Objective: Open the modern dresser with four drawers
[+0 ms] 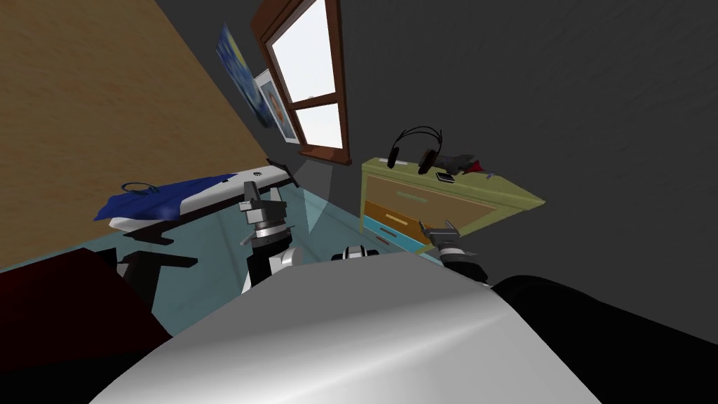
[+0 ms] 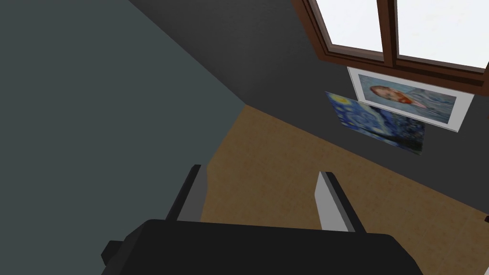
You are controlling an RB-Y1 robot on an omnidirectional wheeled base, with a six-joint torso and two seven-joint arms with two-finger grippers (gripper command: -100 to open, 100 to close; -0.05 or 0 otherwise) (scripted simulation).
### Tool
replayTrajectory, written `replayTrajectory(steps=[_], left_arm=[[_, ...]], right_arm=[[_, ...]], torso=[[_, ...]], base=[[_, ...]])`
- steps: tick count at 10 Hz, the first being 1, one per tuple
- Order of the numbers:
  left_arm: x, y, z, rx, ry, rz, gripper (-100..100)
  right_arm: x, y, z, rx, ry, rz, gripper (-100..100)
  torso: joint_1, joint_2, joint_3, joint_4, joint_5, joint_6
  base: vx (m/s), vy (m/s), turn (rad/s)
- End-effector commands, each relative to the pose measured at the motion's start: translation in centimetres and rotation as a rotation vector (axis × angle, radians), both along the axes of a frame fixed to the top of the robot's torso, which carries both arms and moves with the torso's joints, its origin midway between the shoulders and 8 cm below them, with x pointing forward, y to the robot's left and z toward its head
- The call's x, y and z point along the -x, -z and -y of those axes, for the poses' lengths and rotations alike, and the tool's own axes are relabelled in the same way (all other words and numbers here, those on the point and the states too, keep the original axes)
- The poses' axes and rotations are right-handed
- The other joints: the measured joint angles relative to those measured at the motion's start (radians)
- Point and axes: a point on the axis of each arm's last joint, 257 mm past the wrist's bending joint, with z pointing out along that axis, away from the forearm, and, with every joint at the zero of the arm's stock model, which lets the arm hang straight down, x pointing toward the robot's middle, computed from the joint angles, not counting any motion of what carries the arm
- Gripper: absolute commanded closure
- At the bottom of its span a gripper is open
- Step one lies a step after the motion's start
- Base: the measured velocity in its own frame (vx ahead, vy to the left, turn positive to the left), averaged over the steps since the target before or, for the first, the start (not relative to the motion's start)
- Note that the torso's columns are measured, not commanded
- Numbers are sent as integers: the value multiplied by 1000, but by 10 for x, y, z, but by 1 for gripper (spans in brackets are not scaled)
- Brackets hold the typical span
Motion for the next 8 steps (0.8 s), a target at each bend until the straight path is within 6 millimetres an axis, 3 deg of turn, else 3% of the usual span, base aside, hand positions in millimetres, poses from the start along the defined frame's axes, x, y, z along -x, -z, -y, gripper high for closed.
replayTrajectory(steps=[1, 5, 8], left_arm=[[0, 0, 0, 0, 0, 0, 0], [0, 0, 0, 0, 0, 0, 0], [0, 0, 0, 0, 0, 0, 0]], right_arm=[[15, 10, 12, 95, 47, -78, -100], [53, 24, 39, 288, 139, -248, -100], [74, 22, 52, 416, 182, -346, -100]], torso=[[4, -1, -1, 0, 1, 0], [2, -2, -1, -1, 1, 0], [1, 1, 1, 0, 1, 0]], base=[[127, 84, -16], [152, 62, -21], [152, 75, -21]])
